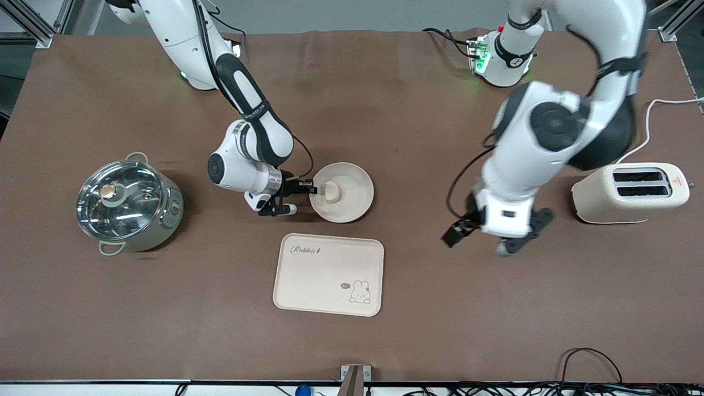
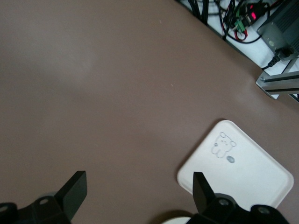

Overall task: Place bun in plate and plate on tray
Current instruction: 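Carry the plate onto the tray with the right gripper while the left gripper withdraws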

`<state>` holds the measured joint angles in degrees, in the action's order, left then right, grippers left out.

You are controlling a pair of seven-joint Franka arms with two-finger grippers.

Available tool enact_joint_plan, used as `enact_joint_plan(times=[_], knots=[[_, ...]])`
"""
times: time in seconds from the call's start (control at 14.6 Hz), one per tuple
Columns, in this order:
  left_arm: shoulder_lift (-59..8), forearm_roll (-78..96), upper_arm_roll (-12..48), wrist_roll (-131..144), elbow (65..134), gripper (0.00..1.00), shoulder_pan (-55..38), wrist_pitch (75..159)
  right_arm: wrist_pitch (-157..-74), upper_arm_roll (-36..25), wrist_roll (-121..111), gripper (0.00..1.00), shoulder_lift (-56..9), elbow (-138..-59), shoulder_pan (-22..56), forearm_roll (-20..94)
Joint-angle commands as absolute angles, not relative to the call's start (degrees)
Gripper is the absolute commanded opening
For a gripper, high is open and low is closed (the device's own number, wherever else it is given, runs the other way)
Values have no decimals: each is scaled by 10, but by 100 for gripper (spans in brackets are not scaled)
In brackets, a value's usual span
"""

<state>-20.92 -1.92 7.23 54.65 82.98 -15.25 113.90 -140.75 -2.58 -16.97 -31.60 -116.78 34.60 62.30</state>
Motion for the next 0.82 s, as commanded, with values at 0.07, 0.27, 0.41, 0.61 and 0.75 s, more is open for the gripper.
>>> enact_joint_plan(times=[0.07,0.27,0.41,0.61,0.75], knots=[[-122,-31,76,380,839,100,-90,1043,-1372,-24,-181,0,-309,-1151,336,659],[-75,-32,76,275,839,100,-42,981,-1353,-25,-182,0,-299,-1139,315,658],[-59,-31,76,223,839,100,-37,952,-1351,-26,-180,0,-301,-1115,298,651],[-26,-26,75,158,838,100,-13,913,-1326,-27,-178,0,-346,-1044,263,636],[-6,-28,73,114,846,100,1,881,-1311,-27,-173,0,-377,-992,253,623]])
